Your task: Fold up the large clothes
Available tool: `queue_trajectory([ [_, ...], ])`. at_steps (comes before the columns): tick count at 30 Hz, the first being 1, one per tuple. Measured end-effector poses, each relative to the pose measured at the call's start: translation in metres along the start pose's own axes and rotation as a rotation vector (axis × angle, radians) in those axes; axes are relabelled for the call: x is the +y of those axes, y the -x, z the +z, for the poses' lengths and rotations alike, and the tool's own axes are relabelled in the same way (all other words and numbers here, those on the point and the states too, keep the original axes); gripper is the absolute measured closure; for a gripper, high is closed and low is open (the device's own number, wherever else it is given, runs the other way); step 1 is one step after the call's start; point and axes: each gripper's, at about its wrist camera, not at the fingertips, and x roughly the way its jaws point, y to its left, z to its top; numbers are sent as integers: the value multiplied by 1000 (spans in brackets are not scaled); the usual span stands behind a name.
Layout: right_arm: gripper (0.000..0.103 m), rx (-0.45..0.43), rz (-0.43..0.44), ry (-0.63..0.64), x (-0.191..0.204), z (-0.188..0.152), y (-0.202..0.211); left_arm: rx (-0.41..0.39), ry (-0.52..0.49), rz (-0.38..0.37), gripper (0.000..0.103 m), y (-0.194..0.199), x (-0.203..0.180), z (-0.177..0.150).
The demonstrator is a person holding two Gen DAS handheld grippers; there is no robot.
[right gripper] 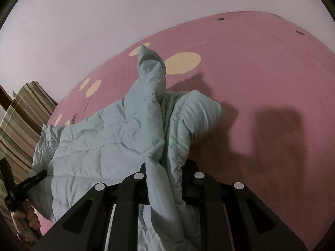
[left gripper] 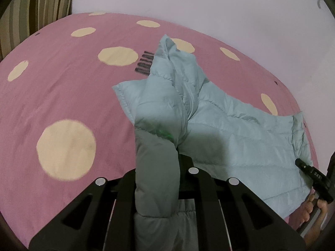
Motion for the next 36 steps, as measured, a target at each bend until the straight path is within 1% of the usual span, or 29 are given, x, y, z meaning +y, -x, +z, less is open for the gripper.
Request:
queue_trajectory([
  [9,89,16,-2,1,-7,-28,13,18,9,4,94,18,11,-40],
  [14,89,24,-1,0,-8,-34,10,22,16,9,94,16,12,-51],
  [23,88,25,-3,1,-5,-38,3,12,3,23,93,17,9,-58],
  [36,88,26,-1,8,-7,-40,1,14,7,20,93,18,12,-62],
])
